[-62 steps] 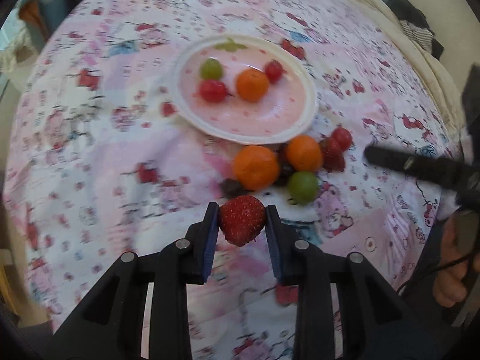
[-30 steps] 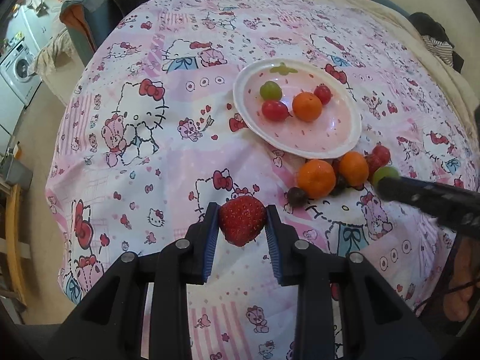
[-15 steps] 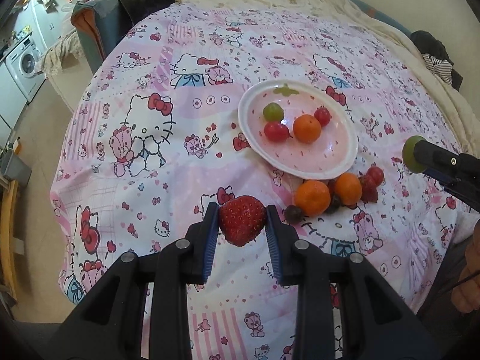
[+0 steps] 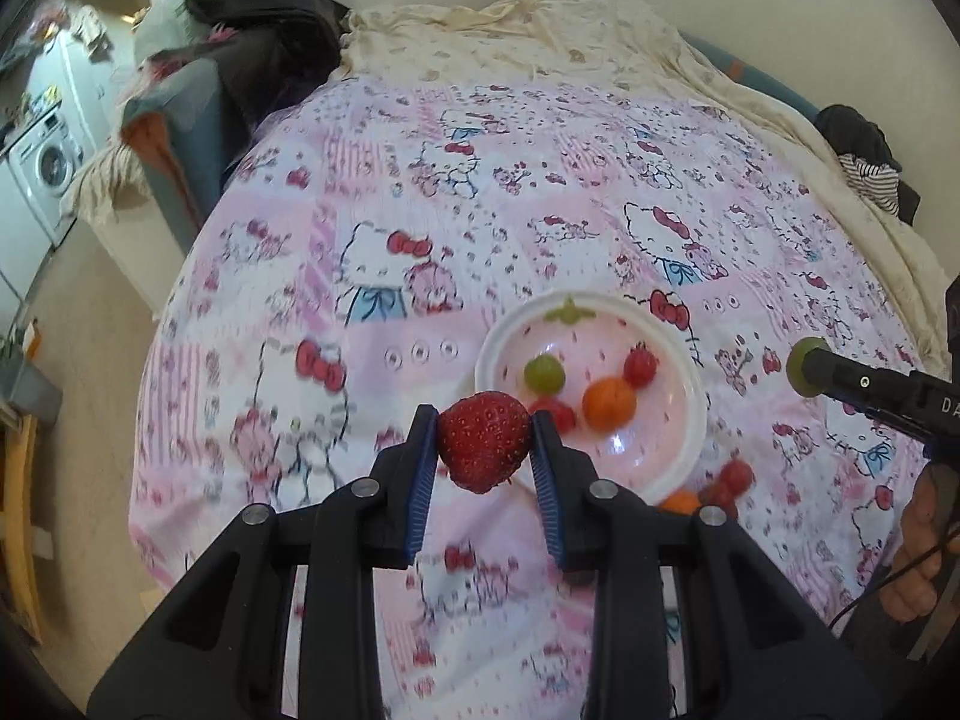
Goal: Organize fruits
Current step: 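Lower the strawberry onto the pink plate with the left gripper while the right gripper sets the lime there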
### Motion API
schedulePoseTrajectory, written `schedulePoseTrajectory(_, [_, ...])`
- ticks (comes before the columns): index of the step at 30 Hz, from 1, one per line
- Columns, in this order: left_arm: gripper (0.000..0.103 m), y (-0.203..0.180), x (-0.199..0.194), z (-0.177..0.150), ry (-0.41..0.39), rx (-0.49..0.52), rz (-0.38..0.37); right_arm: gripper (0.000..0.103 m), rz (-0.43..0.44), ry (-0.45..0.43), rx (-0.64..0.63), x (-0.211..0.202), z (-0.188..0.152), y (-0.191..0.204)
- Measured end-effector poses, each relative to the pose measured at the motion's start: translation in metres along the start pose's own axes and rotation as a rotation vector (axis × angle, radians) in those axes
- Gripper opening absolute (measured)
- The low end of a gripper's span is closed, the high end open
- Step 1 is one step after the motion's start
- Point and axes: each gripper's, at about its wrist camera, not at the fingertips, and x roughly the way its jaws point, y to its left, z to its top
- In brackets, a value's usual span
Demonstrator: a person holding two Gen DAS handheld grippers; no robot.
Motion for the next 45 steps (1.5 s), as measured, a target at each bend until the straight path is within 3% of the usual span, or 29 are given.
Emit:
schedulePoseTrajectory(5, [0.027,-0.013,0.025,0.017,0.012,0.058,0.017,0.030,-0.030,0.030,-0.019,0.023,0.020,-0.005])
schedulePoseTrajectory(10, [0.027,-0.024,0.052,0.029,0.025,0.094,0.030,0.030,-0.052,0.119,-0.010,0.056,0.030,-0.016])
schedulePoseTrajectory(21, [0.027,-0.043,0.117,0.041,0.083,0.124,0.025,0.030,-0.139,0.291,-0.008,0.106,0.017,-0.035])
schedulePoseTrajectory(45, [0.028,-0.040,0.144,0.035,0.134,0.075,-0.005,0.034,-0.170,0.334,0.031,0.120,0.013,-0.044])
